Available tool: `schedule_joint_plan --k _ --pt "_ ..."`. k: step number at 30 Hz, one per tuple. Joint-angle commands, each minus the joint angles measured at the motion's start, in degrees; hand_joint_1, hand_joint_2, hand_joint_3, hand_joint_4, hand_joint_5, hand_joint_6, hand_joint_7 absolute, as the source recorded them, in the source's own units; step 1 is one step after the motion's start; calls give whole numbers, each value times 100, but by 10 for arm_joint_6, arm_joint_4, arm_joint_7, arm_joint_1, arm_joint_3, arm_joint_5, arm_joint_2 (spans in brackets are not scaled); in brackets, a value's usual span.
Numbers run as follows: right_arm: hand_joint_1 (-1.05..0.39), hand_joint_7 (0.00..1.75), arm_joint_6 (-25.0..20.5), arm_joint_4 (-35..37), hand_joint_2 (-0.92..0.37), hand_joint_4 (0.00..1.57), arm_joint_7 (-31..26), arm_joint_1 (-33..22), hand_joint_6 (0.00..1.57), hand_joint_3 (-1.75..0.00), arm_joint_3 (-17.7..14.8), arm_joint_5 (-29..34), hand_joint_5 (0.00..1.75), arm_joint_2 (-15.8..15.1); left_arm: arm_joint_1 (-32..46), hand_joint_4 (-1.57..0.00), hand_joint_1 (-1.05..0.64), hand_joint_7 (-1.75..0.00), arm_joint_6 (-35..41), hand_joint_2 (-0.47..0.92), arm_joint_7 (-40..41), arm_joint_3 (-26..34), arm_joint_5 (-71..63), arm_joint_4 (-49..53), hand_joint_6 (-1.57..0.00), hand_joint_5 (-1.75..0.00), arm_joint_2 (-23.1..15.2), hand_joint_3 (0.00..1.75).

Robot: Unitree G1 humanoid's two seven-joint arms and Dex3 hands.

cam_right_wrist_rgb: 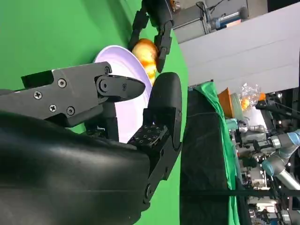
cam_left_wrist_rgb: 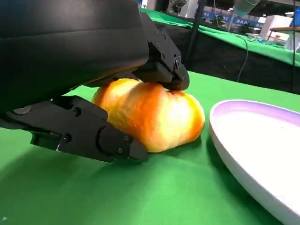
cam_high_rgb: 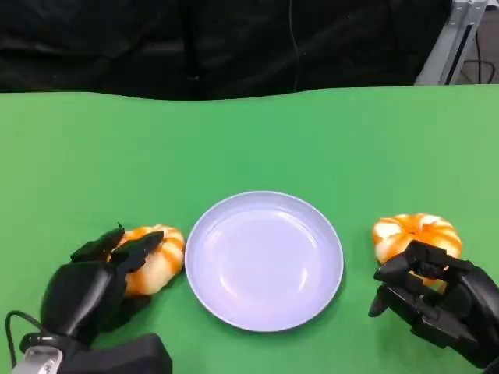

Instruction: Grasp the bread from the table and place it into the plate.

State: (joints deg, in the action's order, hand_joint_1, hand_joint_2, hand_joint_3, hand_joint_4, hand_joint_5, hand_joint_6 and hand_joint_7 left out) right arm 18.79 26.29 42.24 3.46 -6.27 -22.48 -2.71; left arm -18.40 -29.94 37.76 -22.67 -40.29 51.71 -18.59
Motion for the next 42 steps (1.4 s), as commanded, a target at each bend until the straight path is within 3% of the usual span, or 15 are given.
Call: schedule_joint_plan --k 1,6,7,8,9,11,18,30,34,42 --pt "-5 103 8 -3 -91 57 0 -3 69 -36 -4 1 157 -4 2 -74 6 -7 8 92 -3 -1 1 0 -74 -11 -3 15" --pt "-5 103 5 -4 -91 57 -2 -3 69 -36 -4 1 157 -4 1 -75 6 -6 9 92 23 3 4 7 -76 -11 6 15" --pt "-5 104 3 -5 -91 57 -4 -3 69 -36 -3 1 157 -4 1 -69 0 -56 10 92 43 6 5 13 -78 -78 14 13" --pt "-5 104 2 -6 -90 57 -5 -3 69 -36 -3 2 157 -4 0 -61 -2 -86 11 92 62 8 5 18 -73 -111 20 11" --pt "-5 104 2 -6 -91 56 -4 -3 69 -37 -3 1 157 -4 -1 -56 -3 -106 13 92 79 8 3 22 -69 -134 24 10" --pt "-5 104 1 -5 -91 56 -2 -3 68 -37 -3 0 158 -5 -4 -54 -3 -117 14 92 95 4 -1 28 -68 -146 25 9" --pt "-5 105 6 -4 -91 56 -1 -3 68 -37 -3 1 159 -5 -3 -50 1 -128 14 91 109 13 12 30 -65 -157 33 10" --pt "-5 105 7 2 -91 55 -1 1 68 -37 -4 1 159 -3 5 -50 2 -123 24 87 130 23 8 16 -66 -157 33 8" --pt "-5 105 15 6 -91 56 -4 2 68 -37 -4 5 160 -2 22 -57 2 -115 34 88 148 35 6 -19 -69 -143 24 9" --pt "-6 104 13 9 -91 56 -4 3 69 -36 -5 7 159 -2 57 -53 3 -113 76 86 149 48 -12 -110 -68 -145 6 12"
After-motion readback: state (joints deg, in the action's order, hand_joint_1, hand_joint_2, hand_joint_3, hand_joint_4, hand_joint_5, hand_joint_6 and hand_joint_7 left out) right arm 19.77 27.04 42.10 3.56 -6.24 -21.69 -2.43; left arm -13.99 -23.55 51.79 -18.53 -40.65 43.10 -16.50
